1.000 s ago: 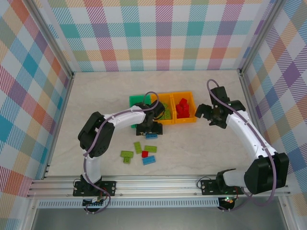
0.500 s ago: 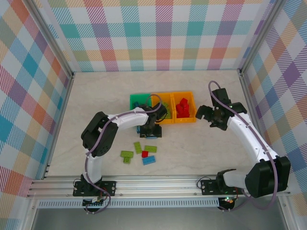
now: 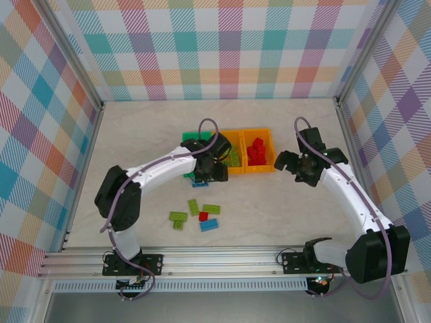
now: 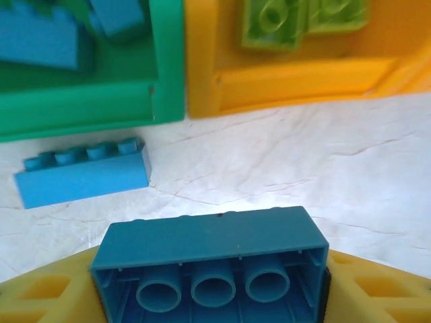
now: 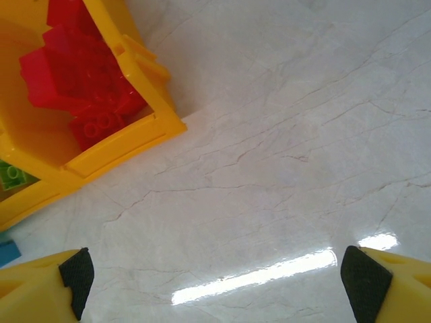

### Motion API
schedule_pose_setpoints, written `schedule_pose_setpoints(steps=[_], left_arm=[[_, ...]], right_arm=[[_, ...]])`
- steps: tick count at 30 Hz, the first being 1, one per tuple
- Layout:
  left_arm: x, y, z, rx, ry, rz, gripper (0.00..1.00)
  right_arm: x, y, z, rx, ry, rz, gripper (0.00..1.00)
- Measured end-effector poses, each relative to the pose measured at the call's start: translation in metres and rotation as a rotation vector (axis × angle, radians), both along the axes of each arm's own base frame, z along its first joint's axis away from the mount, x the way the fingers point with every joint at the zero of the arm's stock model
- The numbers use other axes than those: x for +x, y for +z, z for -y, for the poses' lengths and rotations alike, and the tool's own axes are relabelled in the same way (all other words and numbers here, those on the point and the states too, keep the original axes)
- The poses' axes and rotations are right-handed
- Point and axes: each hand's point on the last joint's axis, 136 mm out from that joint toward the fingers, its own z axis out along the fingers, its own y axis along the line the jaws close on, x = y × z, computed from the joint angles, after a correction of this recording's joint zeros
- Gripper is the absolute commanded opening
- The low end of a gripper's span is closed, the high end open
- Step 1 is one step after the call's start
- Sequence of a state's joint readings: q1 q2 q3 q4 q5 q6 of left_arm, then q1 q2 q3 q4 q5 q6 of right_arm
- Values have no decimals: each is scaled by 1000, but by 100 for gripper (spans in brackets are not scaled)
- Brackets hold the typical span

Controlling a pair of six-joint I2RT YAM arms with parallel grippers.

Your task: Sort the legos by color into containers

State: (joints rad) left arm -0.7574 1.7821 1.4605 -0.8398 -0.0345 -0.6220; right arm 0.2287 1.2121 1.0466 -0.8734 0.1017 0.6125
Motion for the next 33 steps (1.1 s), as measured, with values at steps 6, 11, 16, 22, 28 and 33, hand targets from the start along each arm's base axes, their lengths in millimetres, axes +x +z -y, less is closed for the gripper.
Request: schedule_pose_setpoints(steps=[6, 11, 16, 22, 28, 33], left_arm=[[50, 37, -41, -29, 98, 84, 57], [94, 36, -71, 9, 148, 96, 58], [111, 19, -61, 30, 101, 74, 62], [106, 2, -61, 66, 72, 29, 85], [103, 2, -62, 62, 85, 24, 100], [90, 25, -70, 33, 99, 66, 100]], right_arm=[[-4, -2, -19, 16, 68, 5, 93], [-19, -21, -41, 22, 134, -36, 93], [-33, -33, -61, 32, 182, -57, 94], [-44, -32, -96, 60, 288, -41, 94], [-88, -56, -151, 31, 450, -128, 95], [-121, -70, -190, -25, 540, -170, 97]])
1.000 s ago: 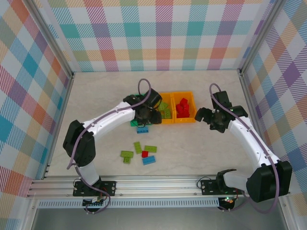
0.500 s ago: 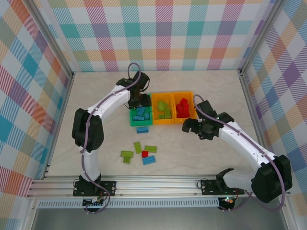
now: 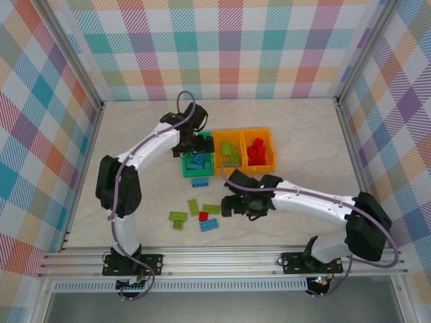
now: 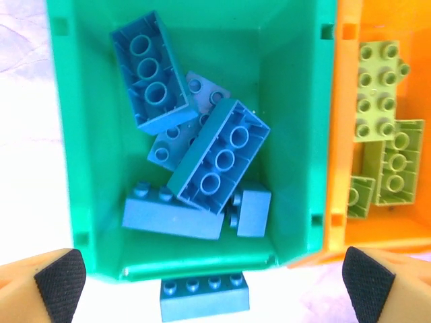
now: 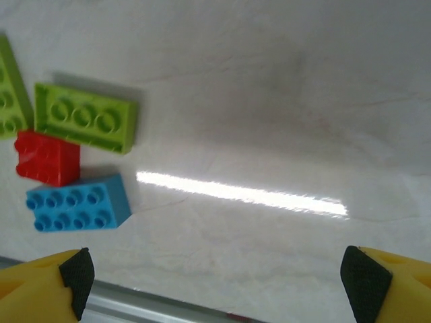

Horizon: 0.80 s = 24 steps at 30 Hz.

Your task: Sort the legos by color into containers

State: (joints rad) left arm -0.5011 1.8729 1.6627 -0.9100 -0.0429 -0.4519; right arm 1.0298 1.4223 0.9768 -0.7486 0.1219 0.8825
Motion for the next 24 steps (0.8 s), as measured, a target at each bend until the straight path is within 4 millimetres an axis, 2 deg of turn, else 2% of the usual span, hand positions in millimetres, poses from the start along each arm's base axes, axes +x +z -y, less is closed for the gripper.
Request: schedule_pose_setpoints(steps=[4, 6, 8, 11, 16, 24], left_arm=[[-13, 33, -10, -39, 11, 70, 100], [-17, 41, -19, -51, 25, 93, 100], [-22, 40, -32, -50, 46, 92, 100], [-33, 25, -56, -32, 90, 52, 100], [-53, 0, -88, -10, 152, -16, 100], [-70, 10, -106, -38, 185, 11, 100]], right_arm=[[-5, -2, -34, -18, 38, 8, 99], [-6, -5, -52, -32, 61, 10, 100], [-10, -11, -69, -46, 89, 8, 100], [-19, -24, -91, -67, 131, -9, 100], [-34, -43, -99, -113, 166, -41, 99], [-34, -55, -108, -155, 167, -70, 96]])
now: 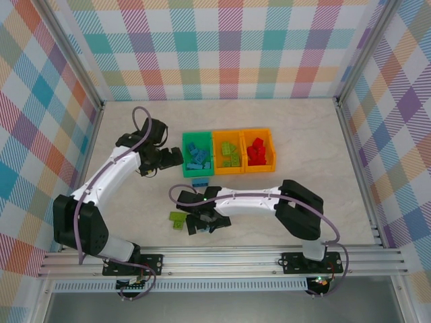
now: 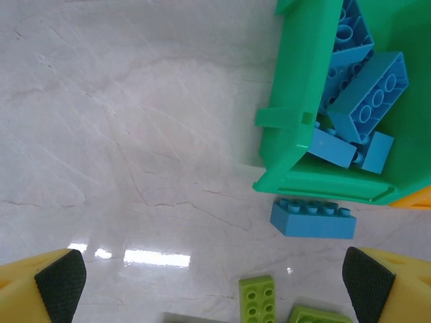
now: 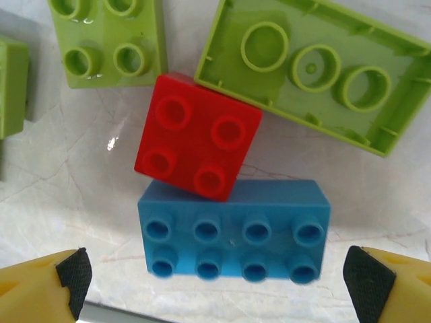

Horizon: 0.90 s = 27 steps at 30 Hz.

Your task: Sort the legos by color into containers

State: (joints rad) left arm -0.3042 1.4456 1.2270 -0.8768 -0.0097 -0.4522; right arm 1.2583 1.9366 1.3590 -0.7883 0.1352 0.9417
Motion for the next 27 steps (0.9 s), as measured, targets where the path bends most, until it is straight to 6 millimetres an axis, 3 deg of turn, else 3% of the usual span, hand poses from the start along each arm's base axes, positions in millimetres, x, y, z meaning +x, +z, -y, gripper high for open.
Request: schedule_pose_setpoints(steps=[5, 12, 18, 23, 27], left_arm=[[-6, 0, -8, -10, 19, 2, 100], [-12, -6, -16, -16, 36, -19, 100], [-11, -4, -16, -22, 35, -6, 100], [-17, -13, -17, -15, 19, -24, 100], [-33, -29, -18, -19, 8, -66, 100]], right_arm=[[1, -17, -3, -59, 6, -18, 81], [1, -17, 2, -66, -16, -15, 57], [-2, -13, 24, -107, -25, -5, 56], [11, 21, 30, -61, -39, 43, 55], [56, 68, 37, 74, -120, 92, 55]])
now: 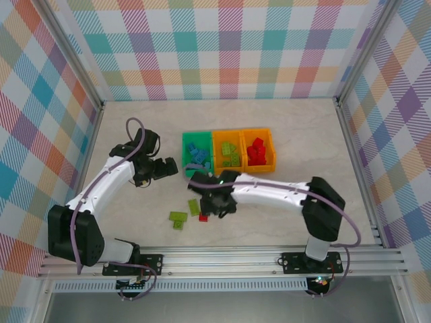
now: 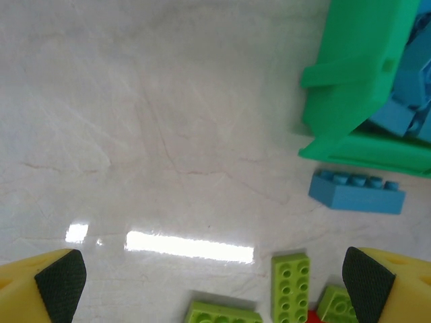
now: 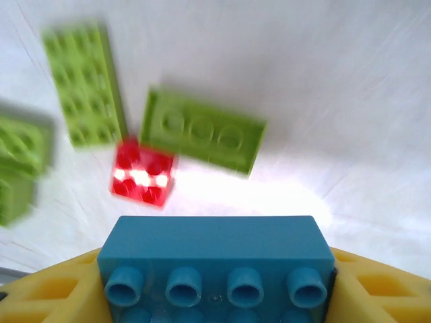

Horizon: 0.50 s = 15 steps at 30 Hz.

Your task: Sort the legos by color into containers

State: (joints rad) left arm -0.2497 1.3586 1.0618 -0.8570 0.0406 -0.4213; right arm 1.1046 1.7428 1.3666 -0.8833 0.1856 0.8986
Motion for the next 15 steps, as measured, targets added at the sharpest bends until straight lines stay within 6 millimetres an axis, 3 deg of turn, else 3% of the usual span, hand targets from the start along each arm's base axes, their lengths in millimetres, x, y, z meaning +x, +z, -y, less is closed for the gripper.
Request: schedule_pose_setpoints(steps=[5, 8, 11, 15], left_arm=[[-19, -10, -3, -10, -2, -19, 100], [-29, -14, -3, -24, -2, -15, 100], [-38, -17, 0, -34, -7, -13, 100], [-53, -21, 7, -44, -24, -17, 100]], right_arm=[[78, 46, -1, 126, -89, 62, 56], [116, 61, -16, 181, -93, 72, 55], [145, 59, -36, 212, -86, 59, 54], [173, 40, -50, 225, -98, 3, 54]])
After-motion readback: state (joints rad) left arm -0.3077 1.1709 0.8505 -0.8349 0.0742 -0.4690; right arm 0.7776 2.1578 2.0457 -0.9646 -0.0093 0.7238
